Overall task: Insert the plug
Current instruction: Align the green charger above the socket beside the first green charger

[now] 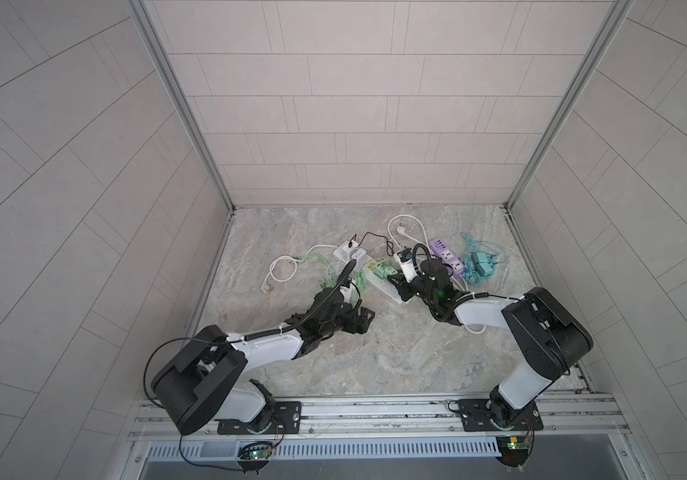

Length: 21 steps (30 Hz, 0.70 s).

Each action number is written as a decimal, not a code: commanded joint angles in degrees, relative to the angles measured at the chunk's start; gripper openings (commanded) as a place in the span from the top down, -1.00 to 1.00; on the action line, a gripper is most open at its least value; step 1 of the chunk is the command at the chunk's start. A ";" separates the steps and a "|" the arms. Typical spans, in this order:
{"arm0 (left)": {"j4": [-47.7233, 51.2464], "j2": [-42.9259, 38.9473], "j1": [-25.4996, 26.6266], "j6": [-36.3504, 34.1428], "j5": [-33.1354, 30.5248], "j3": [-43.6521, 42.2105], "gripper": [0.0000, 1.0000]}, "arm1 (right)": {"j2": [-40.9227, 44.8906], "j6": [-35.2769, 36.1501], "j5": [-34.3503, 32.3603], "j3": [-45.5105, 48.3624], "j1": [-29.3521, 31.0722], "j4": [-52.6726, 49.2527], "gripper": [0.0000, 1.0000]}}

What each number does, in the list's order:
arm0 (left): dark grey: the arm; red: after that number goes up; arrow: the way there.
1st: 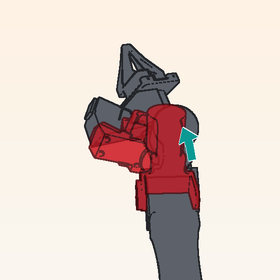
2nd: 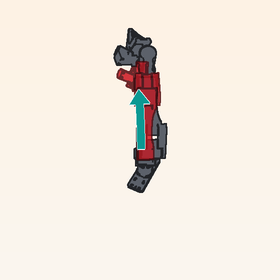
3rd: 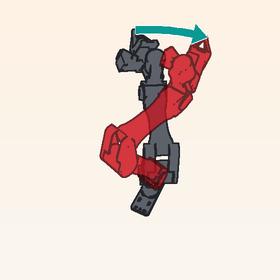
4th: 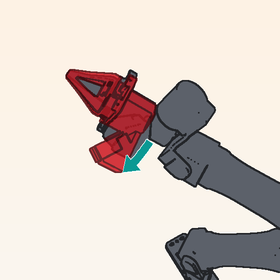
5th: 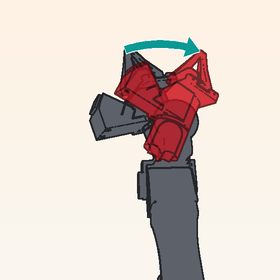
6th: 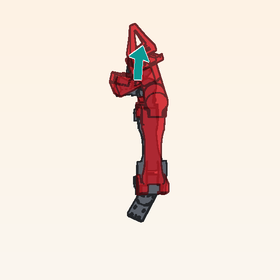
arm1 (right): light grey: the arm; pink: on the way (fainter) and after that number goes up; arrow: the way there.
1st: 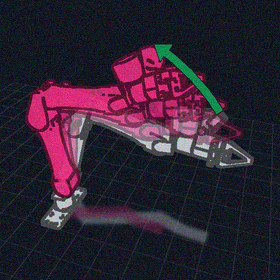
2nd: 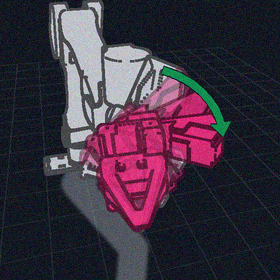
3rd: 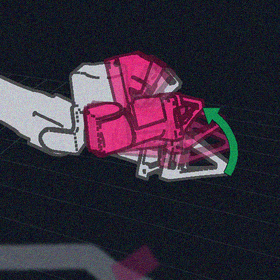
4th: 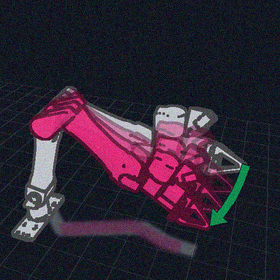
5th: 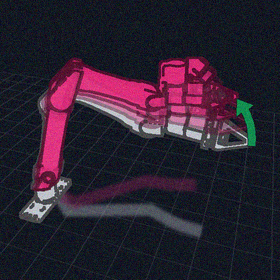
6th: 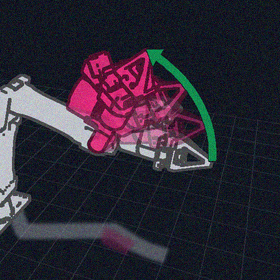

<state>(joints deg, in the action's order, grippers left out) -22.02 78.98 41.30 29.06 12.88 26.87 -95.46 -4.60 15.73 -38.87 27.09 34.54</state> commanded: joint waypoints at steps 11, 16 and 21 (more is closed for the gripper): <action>-0.74 -1.61 0.19 -0.37 0.13 -0.86 -0.77 | -2.54 0.19 1.89 2.98 -0.49 5.79 0.90; -0.57 -1.76 0.19 -0.93 -0.14 -0.77 -0.77 | -3.36 -0.31 0.18 5.03 -0.30 6.47 0.91; -0.05 -2.84 -0.21 -1.59 -1.53 -1.29 -0.77 | -3.58 -0.05 -0.32 5.14 1.22 4.76 0.92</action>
<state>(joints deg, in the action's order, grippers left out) -22.00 77.93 41.28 28.58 12.40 26.55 -97.54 -5.02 15.79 -35.18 27.16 43.99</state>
